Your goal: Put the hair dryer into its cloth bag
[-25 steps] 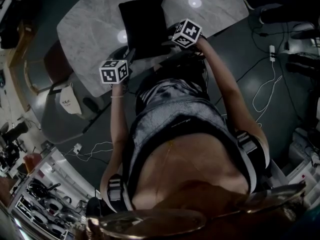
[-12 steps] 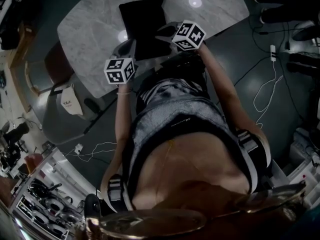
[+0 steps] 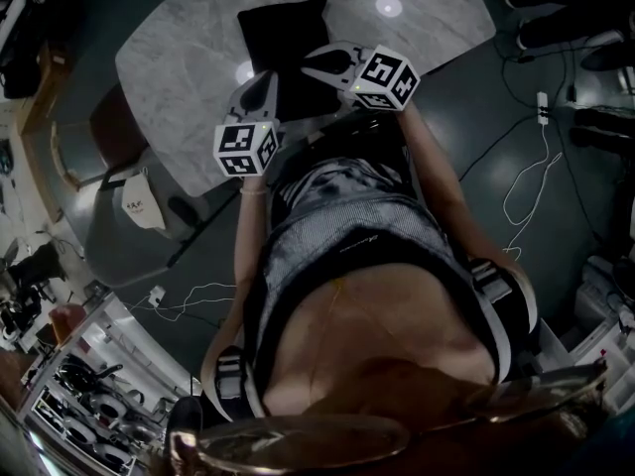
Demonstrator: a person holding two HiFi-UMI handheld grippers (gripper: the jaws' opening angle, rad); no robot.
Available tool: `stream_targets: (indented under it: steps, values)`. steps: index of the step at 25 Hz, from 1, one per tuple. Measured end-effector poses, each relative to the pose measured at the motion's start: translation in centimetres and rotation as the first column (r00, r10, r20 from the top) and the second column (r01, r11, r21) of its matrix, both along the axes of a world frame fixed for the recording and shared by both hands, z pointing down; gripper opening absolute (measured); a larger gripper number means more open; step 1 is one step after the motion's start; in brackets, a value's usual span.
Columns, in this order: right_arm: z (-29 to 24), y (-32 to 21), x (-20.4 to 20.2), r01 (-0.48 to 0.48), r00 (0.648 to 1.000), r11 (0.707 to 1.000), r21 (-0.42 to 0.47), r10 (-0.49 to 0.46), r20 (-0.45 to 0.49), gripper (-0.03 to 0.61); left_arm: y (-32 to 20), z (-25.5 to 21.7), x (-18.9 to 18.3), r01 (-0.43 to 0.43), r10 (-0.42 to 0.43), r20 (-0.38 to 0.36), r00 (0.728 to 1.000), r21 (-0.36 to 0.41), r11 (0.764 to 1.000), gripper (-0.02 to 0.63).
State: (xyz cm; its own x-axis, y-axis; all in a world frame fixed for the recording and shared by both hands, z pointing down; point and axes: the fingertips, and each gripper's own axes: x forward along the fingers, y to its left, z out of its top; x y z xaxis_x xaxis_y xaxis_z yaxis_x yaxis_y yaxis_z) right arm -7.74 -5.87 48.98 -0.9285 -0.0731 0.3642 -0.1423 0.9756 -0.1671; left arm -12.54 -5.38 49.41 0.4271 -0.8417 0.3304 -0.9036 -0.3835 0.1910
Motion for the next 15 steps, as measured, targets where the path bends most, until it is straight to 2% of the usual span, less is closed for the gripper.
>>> stream_targets:
  steps: [5,15]
  values:
    - [-3.4,-0.3,0.0,-0.031,0.997,0.997,0.077,0.026,0.068,0.078,-0.5,-3.0,0.2,0.025,-0.024,-0.018,1.000,0.069,0.997,0.008]
    - [-9.6,-0.9,0.2,-0.083,0.988,0.974,0.212,0.053,0.143,0.074,-1.4,-7.8,0.8,0.049,-0.042,-0.039,0.998,0.186,0.981,0.008]
